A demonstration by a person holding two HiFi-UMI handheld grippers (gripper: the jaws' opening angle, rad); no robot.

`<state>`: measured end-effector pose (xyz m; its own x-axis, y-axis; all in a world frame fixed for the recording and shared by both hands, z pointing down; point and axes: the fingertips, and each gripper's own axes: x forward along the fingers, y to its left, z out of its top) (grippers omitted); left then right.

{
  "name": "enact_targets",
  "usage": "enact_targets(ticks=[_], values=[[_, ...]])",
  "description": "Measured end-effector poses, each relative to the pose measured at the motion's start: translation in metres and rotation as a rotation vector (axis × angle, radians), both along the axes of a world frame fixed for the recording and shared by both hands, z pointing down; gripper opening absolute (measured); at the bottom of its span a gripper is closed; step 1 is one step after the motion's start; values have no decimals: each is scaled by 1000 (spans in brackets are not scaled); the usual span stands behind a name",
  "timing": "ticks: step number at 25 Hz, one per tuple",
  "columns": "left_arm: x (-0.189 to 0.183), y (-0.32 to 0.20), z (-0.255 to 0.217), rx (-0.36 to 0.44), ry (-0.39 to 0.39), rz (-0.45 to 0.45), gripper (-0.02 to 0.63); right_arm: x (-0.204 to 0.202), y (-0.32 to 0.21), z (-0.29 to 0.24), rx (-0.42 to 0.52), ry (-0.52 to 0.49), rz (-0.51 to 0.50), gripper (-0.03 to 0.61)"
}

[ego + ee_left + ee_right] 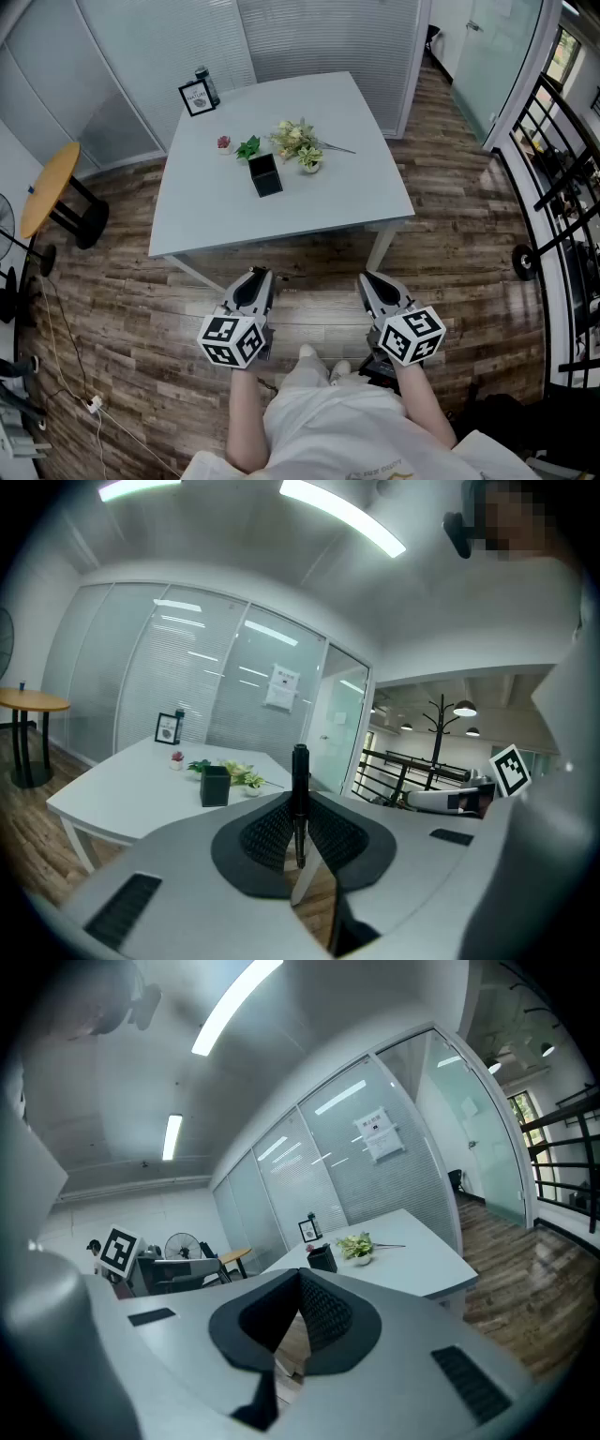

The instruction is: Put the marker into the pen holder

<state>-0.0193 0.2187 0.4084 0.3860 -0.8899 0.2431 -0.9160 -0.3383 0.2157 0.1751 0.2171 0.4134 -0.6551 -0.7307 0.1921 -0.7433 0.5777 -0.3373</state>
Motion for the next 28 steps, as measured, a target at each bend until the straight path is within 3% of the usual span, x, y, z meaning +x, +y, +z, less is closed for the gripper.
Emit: enact_targets(ticks=[18, 28], values=[[-26, 7, -4, -14, 8, -62, 51, -23, -8, -10, 15, -55, -71, 17], [-45, -56, 13, -23, 56, -68, 51, -43, -72, 7, -19, -53, -68, 17]])
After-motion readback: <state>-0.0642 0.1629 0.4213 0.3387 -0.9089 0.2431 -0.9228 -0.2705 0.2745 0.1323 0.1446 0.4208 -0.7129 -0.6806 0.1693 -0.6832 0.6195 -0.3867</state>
